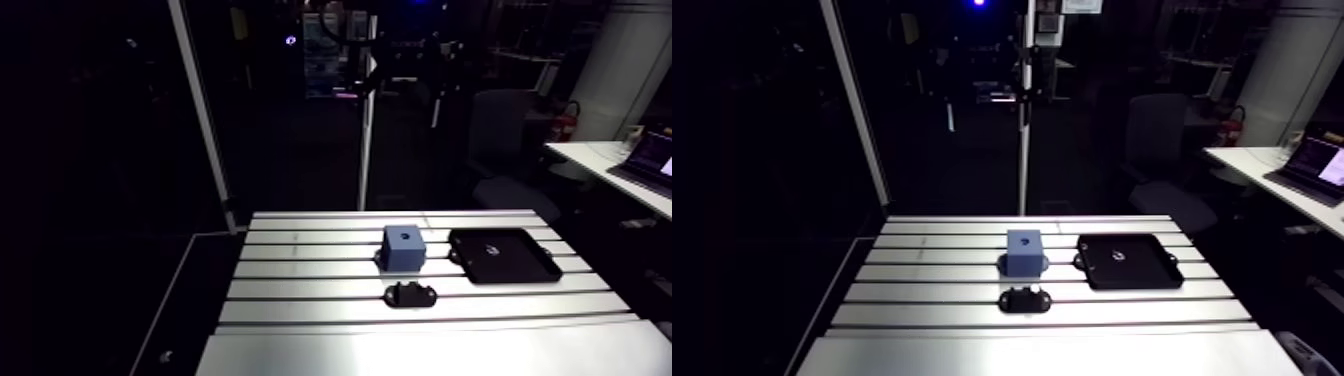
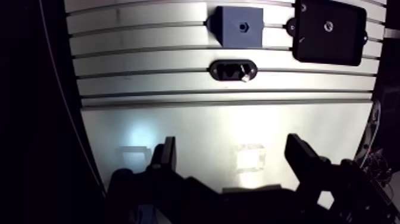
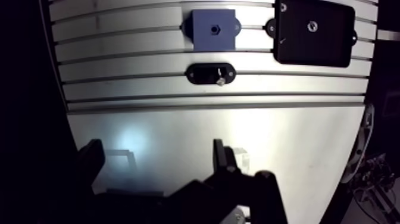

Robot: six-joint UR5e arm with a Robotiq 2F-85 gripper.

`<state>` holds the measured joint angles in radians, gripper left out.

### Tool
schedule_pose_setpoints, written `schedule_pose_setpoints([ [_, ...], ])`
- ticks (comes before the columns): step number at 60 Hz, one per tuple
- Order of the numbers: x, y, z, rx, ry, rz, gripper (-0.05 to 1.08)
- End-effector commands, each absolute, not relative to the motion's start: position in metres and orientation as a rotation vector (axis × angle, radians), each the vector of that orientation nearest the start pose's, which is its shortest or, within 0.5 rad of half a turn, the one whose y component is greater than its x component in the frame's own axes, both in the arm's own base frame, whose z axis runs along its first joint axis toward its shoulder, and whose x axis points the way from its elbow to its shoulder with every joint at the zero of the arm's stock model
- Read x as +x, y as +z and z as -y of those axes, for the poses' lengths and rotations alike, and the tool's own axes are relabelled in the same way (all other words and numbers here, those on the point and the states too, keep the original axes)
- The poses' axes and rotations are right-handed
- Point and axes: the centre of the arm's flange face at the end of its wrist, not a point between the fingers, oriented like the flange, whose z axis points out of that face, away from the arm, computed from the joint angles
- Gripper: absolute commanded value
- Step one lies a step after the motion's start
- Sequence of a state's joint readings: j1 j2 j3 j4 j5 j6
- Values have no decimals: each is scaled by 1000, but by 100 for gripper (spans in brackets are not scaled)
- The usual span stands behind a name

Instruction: Pick up the M10 bolt and insert it into the hex recess until seated.

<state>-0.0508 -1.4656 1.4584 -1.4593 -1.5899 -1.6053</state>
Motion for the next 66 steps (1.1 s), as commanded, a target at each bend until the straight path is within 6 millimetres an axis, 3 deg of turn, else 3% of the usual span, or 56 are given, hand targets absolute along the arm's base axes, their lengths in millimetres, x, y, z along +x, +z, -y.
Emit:
schedule_pose_setpoints([
  [1, -530, 477, 106, 25, 23, -3034, 0],
  [13, -532, 477, 105, 19, 33, -3062, 0],
  [26, -517, 467, 105, 0, 34, -3049, 0],
  [38, -503, 435, 96, -76, 147, -3081, 1],
  [66, -491, 369, 88, -292, 159, -3198, 1],
])
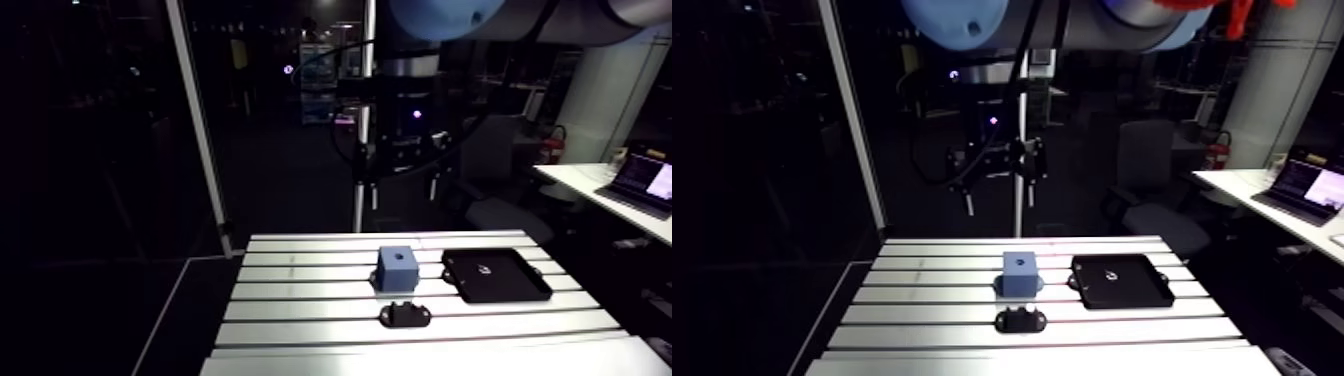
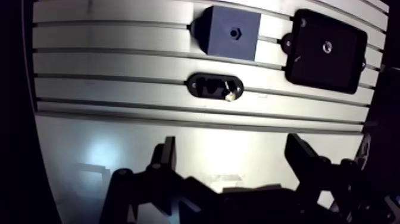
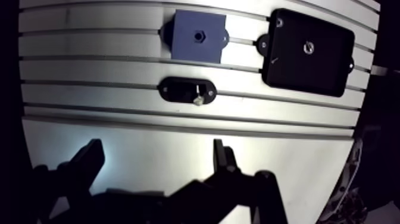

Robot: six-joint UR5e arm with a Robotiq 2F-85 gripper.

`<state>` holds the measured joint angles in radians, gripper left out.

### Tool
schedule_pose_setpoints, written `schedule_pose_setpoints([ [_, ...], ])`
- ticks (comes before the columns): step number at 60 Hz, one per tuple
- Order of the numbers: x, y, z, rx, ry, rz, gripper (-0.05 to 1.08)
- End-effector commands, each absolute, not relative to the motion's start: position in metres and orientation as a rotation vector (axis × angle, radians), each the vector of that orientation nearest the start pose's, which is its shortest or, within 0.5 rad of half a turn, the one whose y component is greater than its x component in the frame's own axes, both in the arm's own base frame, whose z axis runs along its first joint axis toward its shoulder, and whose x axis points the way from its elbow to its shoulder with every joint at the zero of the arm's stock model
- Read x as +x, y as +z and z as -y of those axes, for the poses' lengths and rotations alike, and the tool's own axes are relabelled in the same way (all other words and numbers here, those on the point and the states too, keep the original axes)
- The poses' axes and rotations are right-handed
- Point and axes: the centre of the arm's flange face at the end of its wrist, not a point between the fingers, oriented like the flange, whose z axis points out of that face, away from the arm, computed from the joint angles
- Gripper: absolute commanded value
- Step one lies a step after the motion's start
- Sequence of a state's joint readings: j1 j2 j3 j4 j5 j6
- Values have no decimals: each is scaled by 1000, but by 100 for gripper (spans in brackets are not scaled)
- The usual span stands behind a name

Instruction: Pick up the M10 bolt and insert it into the hex recess until seated.

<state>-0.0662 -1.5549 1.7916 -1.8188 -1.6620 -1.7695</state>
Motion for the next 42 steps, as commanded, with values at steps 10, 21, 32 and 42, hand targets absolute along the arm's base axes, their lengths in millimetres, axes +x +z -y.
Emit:
schedule_pose_setpoints([
  [10, -490, 344, 75, -294, 137, -3220, 1],
  [21, -487, 325, 64, -272, 97, -3223, 1],
  [32, -485, 304, 53, -242, 72, -3226, 1],
  [42, -484, 289, 52, -242, 73, -3222, 1],
])
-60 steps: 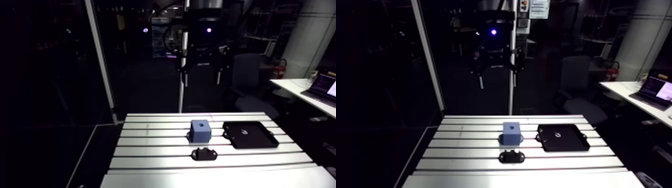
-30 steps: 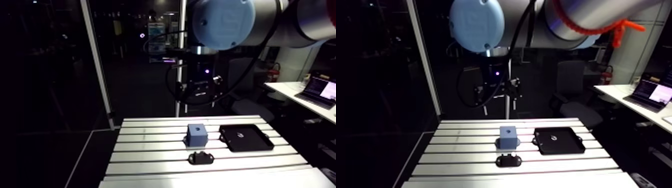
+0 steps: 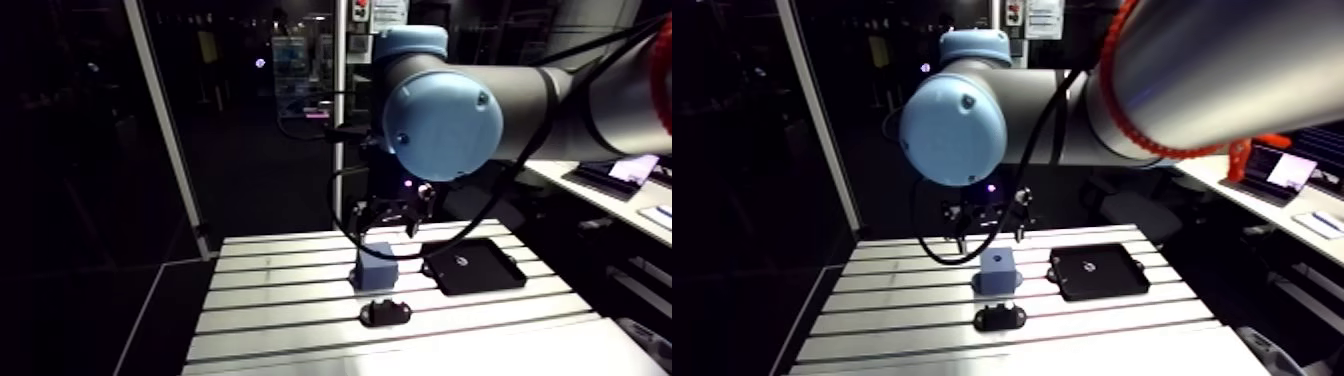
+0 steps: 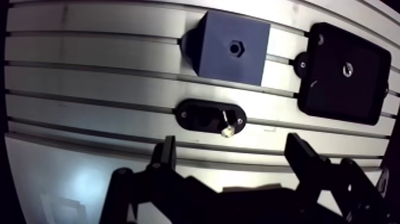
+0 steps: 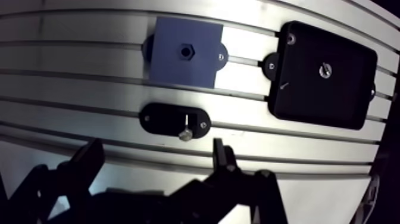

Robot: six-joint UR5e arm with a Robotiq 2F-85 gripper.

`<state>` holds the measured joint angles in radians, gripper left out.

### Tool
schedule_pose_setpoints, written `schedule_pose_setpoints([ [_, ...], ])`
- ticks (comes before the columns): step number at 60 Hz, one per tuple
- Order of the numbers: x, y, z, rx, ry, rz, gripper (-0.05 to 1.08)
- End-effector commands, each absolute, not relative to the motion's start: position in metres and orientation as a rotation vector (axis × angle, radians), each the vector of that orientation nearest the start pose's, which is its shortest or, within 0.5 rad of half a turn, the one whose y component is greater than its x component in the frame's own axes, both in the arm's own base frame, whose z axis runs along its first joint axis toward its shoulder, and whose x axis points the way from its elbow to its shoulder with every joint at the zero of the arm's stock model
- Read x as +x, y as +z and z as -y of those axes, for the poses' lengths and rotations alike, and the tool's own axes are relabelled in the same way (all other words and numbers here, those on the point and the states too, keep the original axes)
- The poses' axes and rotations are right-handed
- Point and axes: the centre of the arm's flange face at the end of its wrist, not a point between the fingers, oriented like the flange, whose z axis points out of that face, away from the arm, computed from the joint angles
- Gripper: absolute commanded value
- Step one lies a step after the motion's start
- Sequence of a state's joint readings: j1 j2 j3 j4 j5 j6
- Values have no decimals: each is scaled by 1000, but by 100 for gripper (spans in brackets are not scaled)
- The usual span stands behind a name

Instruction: Pick up the M10 bolt and insert it into the hex recess until seated.

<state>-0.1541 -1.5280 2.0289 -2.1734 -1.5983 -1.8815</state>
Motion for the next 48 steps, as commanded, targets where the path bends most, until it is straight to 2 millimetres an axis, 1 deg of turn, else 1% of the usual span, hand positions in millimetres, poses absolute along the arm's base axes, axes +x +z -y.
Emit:
schedule_pose_setpoints([
  [1, -484, 287, 52, -244, 74, -3225, 1],
  [8, -482, 283, 52, -250, 80, -3237, 1],
  [10, -481, 276, 52, -250, 78, -3231, 1],
  [16, -478, 268, 53, -261, 80, -3229, 1],
  [21, -477, 265, 52, -285, 86, -3235, 1],
  [27, -477, 257, 47, -288, 89, -3233, 1],
  [38, -476, 248, 42, -270, 86, -3224, 2],
  [48, -472, 243, 40, -265, 82, -3220, 6],
])
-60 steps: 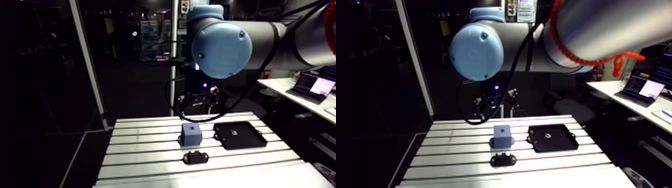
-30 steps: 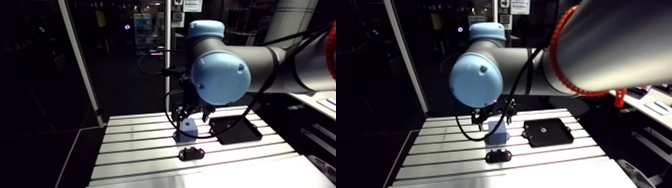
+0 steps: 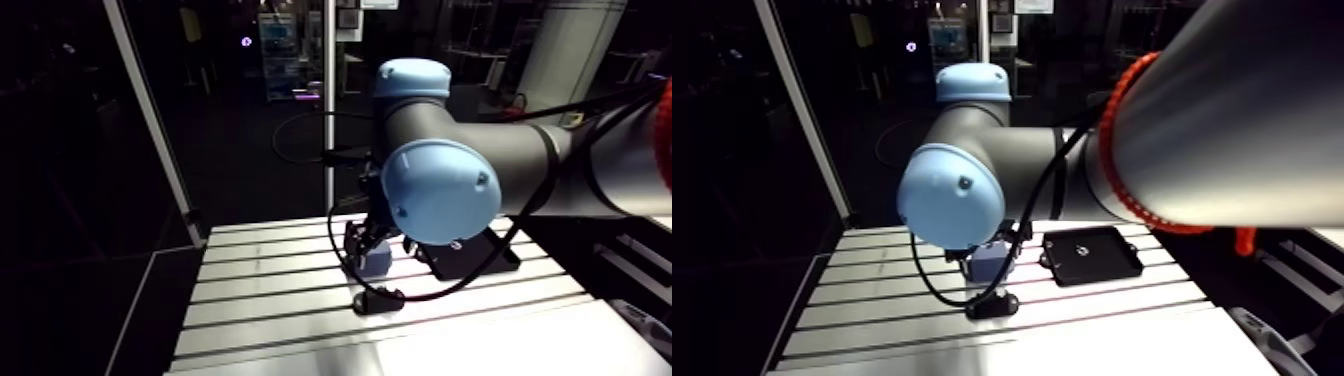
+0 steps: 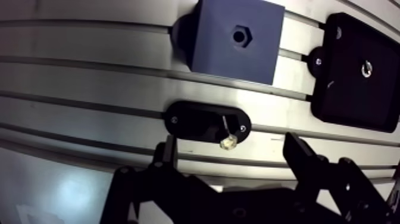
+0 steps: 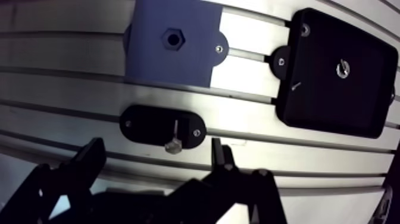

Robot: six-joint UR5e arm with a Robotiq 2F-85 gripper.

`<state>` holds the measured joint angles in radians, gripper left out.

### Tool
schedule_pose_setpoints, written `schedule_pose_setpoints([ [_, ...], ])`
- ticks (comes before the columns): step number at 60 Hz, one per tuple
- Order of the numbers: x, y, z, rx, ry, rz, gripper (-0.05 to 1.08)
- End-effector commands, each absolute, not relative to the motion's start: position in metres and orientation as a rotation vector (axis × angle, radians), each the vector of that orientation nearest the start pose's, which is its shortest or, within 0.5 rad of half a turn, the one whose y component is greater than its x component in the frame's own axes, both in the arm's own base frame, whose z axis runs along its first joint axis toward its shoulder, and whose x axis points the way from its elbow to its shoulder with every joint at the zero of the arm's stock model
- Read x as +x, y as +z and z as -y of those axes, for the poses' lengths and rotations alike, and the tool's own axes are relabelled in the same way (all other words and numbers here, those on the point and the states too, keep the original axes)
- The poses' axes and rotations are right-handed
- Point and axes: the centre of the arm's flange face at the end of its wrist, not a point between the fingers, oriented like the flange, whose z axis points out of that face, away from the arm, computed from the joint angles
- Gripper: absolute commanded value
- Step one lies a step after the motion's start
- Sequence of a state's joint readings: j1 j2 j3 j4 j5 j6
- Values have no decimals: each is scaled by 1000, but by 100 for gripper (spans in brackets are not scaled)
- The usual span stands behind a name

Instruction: Pick up the M10 bolt and insert it into the hex recess until seated.

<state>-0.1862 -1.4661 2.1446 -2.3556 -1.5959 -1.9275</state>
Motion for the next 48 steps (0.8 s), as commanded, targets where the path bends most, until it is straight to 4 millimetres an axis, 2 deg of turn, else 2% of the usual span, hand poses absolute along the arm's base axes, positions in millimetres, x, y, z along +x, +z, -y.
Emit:
schedule_pose_setpoints([
  [1, -472, 242, 40, -264, 85, -3222, 7],
  [4, -471, 241, 40, -264, 85, -3225, 8],
  [10, -467, 236, 40, -265, 88, -3231, 16],
  [23, -460, 229, 41, -266, 90, -3240, 22],
  [48, -455, 221, 35, -278, 87, -3225, 28],
])
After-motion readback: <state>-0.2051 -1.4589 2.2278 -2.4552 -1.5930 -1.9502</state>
